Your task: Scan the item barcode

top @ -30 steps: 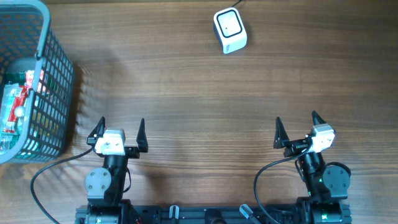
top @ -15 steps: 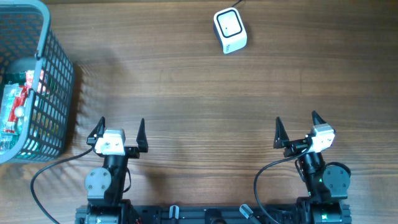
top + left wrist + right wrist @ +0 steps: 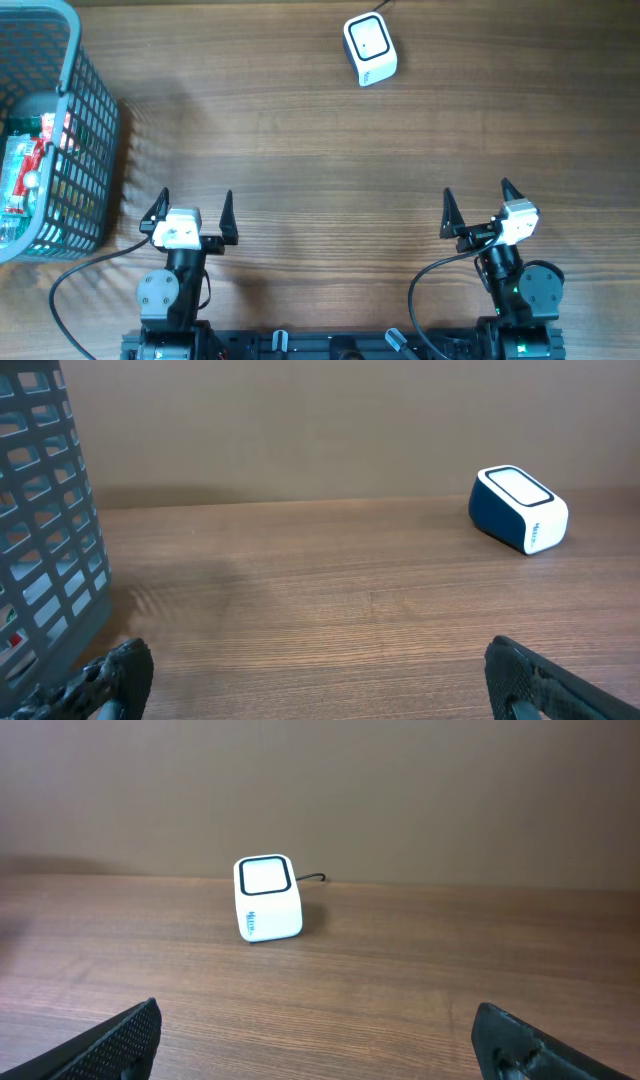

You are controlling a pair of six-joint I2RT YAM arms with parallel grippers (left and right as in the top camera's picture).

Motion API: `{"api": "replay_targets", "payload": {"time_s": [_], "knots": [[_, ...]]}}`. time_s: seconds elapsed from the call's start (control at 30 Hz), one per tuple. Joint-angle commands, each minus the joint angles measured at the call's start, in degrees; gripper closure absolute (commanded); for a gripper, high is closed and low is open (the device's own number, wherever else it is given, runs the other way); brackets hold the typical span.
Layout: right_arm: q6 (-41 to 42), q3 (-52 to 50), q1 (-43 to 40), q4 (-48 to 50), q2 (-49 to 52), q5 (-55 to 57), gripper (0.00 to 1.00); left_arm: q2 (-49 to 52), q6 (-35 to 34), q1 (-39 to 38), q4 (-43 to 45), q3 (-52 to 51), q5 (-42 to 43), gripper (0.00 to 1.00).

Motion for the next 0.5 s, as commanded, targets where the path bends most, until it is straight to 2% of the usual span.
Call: {"api": "replay_targets", "payload": {"time_s": [0.0, 0.37, 0.47], "knots": [[-0.2, -0.1, -0.3, 0.3, 0.2, 0.1, 0.00, 0.1, 0.9, 0.3, -0.4, -0.2, 1.1, 0.00], [-0.2, -0.1, -0.3, 0.3, 0.2, 0.1, 0.00, 0.1, 2.2, 0.3, 2.9, -0.2, 2.4, 0.00], [-0.2, -0.1, -0.3, 0.3, 0.2, 0.1, 0.00, 0.1, 1.2, 0.2, 10.9, 1.0, 8.3, 0.00]]}}
